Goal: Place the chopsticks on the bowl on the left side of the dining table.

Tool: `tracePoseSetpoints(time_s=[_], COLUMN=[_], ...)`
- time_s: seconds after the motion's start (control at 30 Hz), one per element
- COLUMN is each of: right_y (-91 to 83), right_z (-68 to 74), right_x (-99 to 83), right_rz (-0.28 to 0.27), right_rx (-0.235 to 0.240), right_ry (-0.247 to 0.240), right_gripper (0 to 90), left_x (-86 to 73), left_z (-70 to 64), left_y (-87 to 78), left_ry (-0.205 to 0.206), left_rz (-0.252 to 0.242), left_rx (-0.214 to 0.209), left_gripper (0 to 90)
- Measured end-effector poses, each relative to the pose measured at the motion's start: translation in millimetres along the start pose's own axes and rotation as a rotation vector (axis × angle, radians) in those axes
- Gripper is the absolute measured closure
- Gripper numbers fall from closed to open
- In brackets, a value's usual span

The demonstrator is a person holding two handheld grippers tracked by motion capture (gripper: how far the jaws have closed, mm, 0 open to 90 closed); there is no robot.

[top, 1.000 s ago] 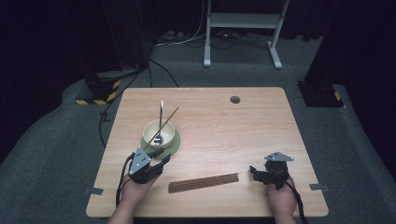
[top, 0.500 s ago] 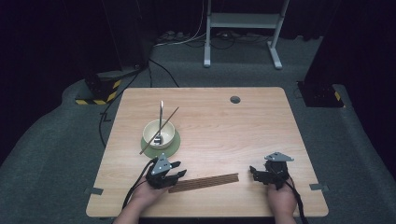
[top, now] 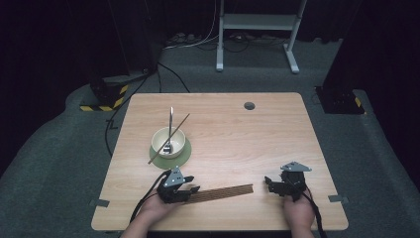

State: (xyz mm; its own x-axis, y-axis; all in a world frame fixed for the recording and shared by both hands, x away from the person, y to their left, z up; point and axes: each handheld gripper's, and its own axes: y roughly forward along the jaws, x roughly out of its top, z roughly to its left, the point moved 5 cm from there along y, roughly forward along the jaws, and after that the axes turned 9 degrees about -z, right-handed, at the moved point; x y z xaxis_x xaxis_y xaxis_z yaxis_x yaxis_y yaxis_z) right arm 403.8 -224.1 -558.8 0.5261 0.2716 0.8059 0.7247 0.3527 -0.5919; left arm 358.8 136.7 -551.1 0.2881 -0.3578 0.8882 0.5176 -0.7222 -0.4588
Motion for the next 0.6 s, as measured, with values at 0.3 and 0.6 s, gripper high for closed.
tracePoseSetpoints(time_s=[0.3,0.6], right_y=[0.1,0.0], right_z=[-0.6,-0.2], right_x=[0.2,0.1], right_rz=[-0.002,-0.001], right_rx=[0.001,0.0], right_ry=[-0.006,-0.003], right_gripper=[13.5,13.5], left_x=[-1.0,-1.8], left_z=[-1.7,-3.0], left_y=[1.3,2.6], left_ry=[0.012,0.03], left_rz=[0.013,0.03], left_rx=[-0.01,-0.015], left_gripper=[53.1,54.4])
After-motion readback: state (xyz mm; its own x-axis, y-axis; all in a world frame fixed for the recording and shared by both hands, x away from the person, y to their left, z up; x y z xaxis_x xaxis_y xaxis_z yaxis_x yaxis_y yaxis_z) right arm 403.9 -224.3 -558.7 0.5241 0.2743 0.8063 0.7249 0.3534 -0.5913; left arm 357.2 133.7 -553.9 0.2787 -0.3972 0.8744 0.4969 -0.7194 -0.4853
